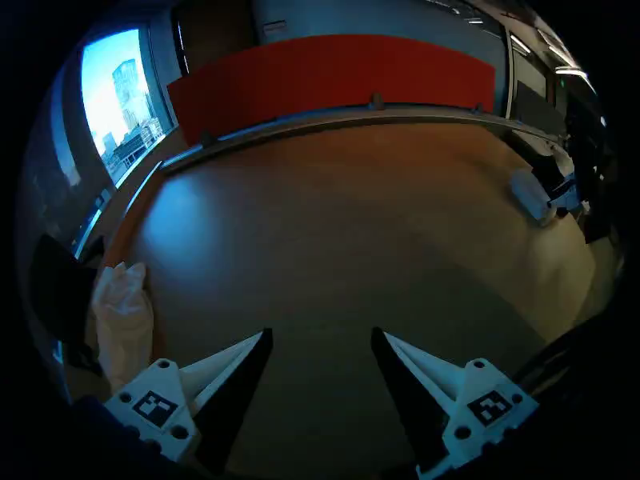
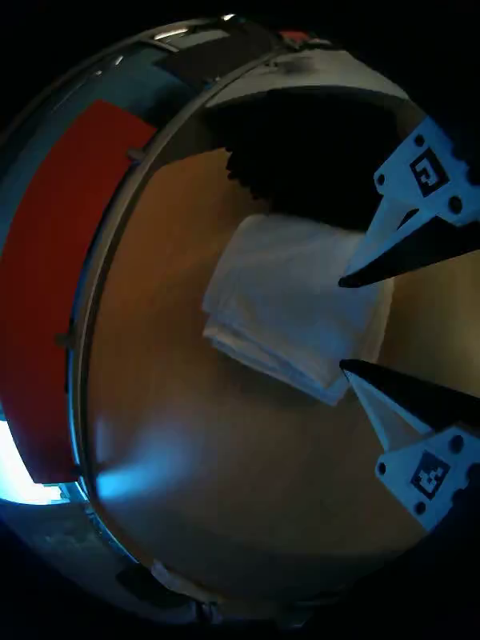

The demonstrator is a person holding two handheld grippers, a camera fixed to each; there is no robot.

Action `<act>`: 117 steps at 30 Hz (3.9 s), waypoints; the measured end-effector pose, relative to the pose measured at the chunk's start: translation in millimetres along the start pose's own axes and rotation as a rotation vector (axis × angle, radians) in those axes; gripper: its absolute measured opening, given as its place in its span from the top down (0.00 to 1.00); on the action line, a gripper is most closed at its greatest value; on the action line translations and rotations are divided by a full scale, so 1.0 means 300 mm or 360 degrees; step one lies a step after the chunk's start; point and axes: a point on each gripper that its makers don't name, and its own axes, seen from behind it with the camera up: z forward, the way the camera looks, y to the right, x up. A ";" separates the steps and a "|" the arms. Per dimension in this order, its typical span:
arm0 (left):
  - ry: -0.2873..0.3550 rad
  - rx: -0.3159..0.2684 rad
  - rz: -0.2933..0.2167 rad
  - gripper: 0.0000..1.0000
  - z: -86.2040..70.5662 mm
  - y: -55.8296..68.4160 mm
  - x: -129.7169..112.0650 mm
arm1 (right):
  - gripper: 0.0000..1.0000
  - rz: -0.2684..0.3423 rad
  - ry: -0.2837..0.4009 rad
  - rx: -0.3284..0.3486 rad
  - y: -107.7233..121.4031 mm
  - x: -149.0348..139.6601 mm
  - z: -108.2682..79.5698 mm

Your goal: Fold towel

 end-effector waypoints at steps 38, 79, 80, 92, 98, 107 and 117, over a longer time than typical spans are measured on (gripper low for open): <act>-0.0014 0.0029 -0.0025 0.09 -0.021 -0.041 -0.035 | 0.89 -0.0088 -0.0010 0.0084 -0.137 0.024 0.075; 0.0011 0.0028 -0.0046 0.09 -0.007 -0.055 -0.013 | 0.13 -0.0008 0.0074 0.0084 -0.150 0.030 0.003; 0.0013 0.0028 -0.0050 0.09 -0.007 -0.056 -0.012 | 0.13 -0.0003 0.0078 0.0082 -0.151 0.032 0.001; 0.0035 0.0017 -0.0100 0.09 0.000 -0.056 -0.003 | 0.13 0.0114 0.0176 0.0043 -0.173 0.075 -0.023; 0.0052 0.0005 -0.0130 0.09 0.006 -0.054 0.010 | 0.13 0.0221 0.0273 0.0005 -0.183 0.109 -0.051; 0.0075 -0.0008 -0.0160 0.09 0.014 -0.057 0.027 | 0.13 0.0389 0.0385 -0.0103 -0.171 0.142 -0.086; 0.0092 -0.0021 -0.0180 0.09 0.018 -0.069 0.041 | 0.13 0.0432 0.0509 -0.0137 -0.186 0.212 -0.133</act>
